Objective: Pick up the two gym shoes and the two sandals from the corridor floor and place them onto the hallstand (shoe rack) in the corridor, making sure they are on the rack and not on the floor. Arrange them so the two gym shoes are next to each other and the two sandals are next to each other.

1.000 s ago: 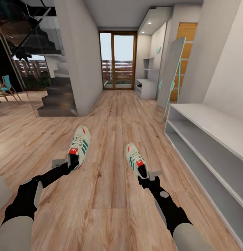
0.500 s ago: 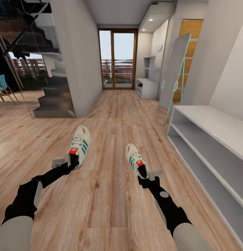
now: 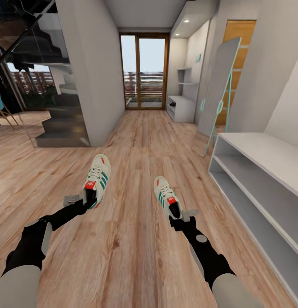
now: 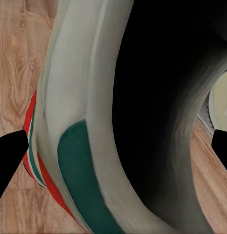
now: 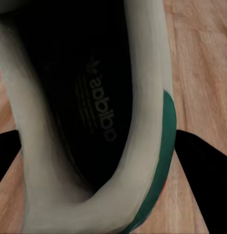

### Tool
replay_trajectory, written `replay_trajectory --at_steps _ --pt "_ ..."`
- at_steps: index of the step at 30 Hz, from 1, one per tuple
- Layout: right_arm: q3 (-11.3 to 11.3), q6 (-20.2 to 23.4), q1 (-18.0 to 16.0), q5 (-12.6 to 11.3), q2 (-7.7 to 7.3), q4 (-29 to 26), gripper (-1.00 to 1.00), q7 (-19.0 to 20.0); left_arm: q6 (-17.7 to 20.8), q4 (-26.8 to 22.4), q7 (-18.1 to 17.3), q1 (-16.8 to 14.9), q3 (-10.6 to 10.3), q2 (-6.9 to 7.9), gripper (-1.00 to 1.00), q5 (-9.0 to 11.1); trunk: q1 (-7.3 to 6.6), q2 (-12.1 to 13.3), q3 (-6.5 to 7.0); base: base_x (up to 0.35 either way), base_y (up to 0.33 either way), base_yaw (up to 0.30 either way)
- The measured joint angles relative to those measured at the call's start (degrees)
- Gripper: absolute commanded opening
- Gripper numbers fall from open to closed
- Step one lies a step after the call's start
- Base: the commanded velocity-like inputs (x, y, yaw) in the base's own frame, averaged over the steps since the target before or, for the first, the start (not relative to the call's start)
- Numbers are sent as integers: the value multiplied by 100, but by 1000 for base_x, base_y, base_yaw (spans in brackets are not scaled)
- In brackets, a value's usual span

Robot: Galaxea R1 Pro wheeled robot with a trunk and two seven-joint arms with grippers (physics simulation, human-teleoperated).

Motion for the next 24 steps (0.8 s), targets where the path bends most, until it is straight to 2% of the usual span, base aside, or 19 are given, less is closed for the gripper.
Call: replay_trajectory --at_steps 24 --pt "8 0 0 0 0 3 -100 1 1 0 3 -2 4 0 -100 4 0 0 -25 346 0 0"
